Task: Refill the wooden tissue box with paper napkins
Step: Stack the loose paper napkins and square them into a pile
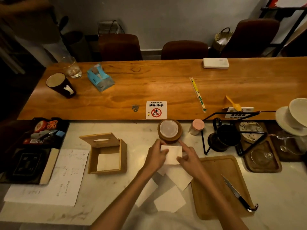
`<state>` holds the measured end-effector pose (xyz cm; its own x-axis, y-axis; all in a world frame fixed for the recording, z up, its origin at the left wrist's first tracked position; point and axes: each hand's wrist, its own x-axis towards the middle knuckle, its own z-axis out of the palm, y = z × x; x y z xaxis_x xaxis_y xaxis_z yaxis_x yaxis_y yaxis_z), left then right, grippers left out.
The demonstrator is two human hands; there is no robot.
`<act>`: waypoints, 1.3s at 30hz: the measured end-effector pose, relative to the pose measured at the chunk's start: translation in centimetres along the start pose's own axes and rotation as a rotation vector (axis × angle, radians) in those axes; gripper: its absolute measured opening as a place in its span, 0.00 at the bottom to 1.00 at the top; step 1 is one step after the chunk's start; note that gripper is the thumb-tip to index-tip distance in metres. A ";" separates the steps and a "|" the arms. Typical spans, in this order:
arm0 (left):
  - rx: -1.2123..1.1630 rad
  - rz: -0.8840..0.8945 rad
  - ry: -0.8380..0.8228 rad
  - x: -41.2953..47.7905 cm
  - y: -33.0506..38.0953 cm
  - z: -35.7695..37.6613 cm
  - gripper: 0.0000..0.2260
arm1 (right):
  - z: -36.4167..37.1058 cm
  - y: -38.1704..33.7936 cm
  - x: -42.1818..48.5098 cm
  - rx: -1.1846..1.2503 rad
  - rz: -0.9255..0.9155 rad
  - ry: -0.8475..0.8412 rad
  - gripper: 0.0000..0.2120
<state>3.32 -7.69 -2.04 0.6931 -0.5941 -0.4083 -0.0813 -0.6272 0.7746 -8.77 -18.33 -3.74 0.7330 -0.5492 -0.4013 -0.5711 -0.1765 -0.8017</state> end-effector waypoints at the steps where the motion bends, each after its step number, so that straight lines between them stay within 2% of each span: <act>1: 0.036 0.029 -0.008 0.6 -0.1 -0.9 0.06 | 0.6 -0.3 -0.2 0.047 0.011 0.007 0.26; 3: 0.111 0.054 -0.057 1.7 -0.4 -2.4 0.07 | 2.0 -0.9 -0.3 0.138 0.044 0.025 0.15; 5: 0.185 0.058 -0.128 2.4 -1.1 -3.2 0.08 | 3.5 -1.5 -0.5 0.091 0.095 0.000 0.09; 9: 0.397 0.083 -0.248 2.5 -3.2 -3.8 0.13 | 6.0 -2.1 -0.4 -0.252 0.078 0.032 0.11; 12: 0.529 0.180 -0.313 2.3 -4.3 -3.6 0.19 | 7.5 -2.3 -0.4 -0.425 0.052 0.062 0.14; 17: 0.713 0.313 -0.239 2.3 -5.0 -3.5 0.20 | 8.7 -2.4 -0.7 -0.590 0.082 0.137 0.15; 22: 0.843 0.300 -0.273 2.6 -4.6 -3.2 0.17 | 9.2 -2.3 -0.2 -0.649 0.101 0.158 0.15; 24: 0.818 0.285 -0.305 2.6 -4.3 -3.6 0.16 | 9.0 -2.4 0.2 -0.685 0.063 0.151 0.15; 26: 0.687 0.248 -0.336 2.1 -3.7 -4.4 0.15 | 8.5 -2.7 0.3 -0.649 0.001 0.163 0.13; 29: 0.436 0.172 -0.223 -0.1 -2.9 -5.8 0.10 | 6.9 -2.8 -0.1 -0.226 -0.039 0.165 0.10; 31: 0.245 0.080 -0.095 -2.3 -3.2 -6.8 0.09 | 6.3 -2.8 -0.9 0.050 -0.065 0.065 0.15; 32: 0.146 0.019 -0.060 -3.6 -3.8 -7.2 0.09 | 6.4 -2.8 -1.3 0.101 -0.071 0.003 0.17; 35: 0.012 -0.171 -0.034 -7.4 -6.9 -7.8 0.11 | 7.7 -3.2 -2.7 -0.059 -0.127 -0.169 0.17; 39: 0.097 -0.276 -0.021 -10.5 -11.0 -6.2 0.10 | 10.5 -3.2 -3.8 -0.366 -0.229 -0.299 0.17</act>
<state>1.36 8.53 -3.29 0.6838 -0.4036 -0.6080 0.0394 -0.8115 0.5830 -5.88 -7.13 -4.33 0.8971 -0.2150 -0.3860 -0.4364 -0.5682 -0.6977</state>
